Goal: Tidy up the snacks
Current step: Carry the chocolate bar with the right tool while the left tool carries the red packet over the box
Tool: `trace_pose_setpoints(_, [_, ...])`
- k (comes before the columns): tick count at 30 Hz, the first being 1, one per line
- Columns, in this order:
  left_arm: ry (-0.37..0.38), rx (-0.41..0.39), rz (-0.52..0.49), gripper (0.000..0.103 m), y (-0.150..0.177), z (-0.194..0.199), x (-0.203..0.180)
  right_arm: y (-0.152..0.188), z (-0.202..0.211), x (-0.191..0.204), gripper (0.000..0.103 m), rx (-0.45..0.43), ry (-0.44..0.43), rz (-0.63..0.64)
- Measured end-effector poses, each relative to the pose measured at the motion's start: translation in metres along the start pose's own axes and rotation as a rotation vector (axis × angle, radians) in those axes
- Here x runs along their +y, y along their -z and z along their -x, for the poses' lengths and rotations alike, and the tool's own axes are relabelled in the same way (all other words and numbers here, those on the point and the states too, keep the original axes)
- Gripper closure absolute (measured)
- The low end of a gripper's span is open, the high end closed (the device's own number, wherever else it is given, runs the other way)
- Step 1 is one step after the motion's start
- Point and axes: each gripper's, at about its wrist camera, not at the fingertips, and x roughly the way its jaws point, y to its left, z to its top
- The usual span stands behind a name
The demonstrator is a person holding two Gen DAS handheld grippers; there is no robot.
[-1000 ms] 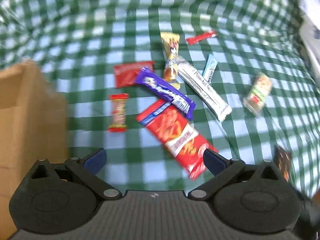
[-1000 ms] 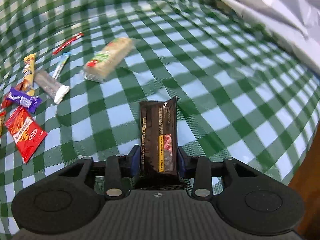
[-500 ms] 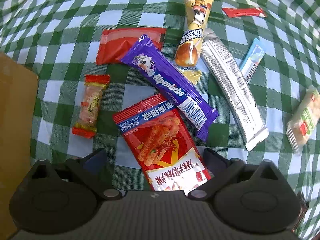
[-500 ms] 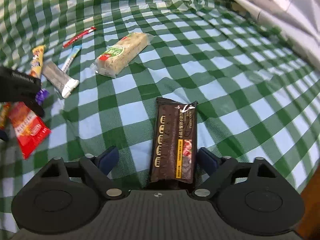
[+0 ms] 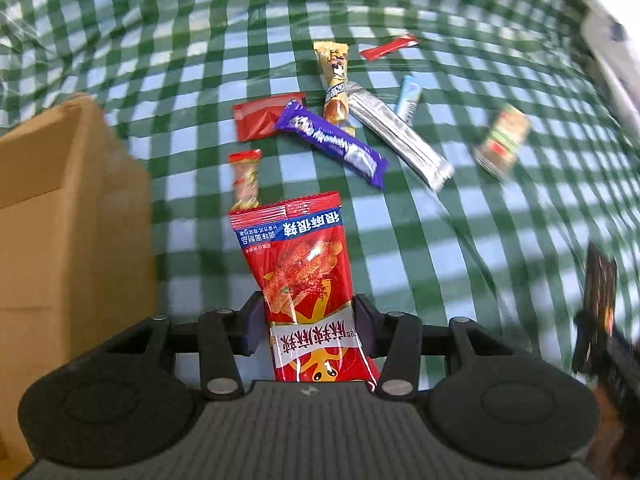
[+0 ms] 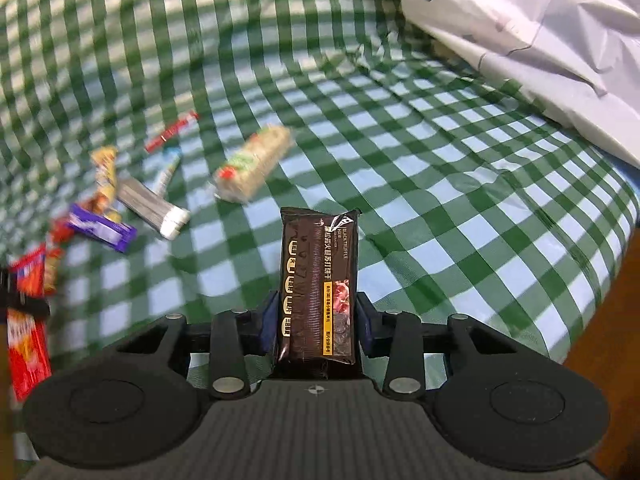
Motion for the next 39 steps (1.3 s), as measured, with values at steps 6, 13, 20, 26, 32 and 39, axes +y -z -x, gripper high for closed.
trace_pose_setpoints(6, [0.020,-0.048,-0.017,0.051,0.066,0.080,0.043,0.015,0.071,0.022,0.062,-0.031,-0.105,-0.004])
trace_pose_setpoints(13, [-0.043,-0.115,0.022,0.051,0.142,0.150,0.116,0.054,0.153,0.079,0.062,-0.025,-0.305,0.098])
trace_pose_setpoints(20, [-0.113,-0.173,0.138,0.051,0.206,0.194,0.186,0.093,0.214,0.146,0.062,0.000,-0.464,0.220])
trace_pose_setpoints(26, [-0.115,-0.198,0.205,0.051,0.248,0.214,0.224,0.137,0.251,0.191,0.062,0.045,-0.513,0.322])
trace_pose_setpoints(32, [-0.089,-0.234,0.236,0.051,0.269,0.225,0.243,0.159,0.275,0.213,0.062,0.047,-0.506,0.406])
trace_pose_setpoints(39, [-0.058,-0.264,0.245,0.051,0.278,0.228,0.246,0.163,0.291,0.221,0.062,0.016,-0.470,0.454])
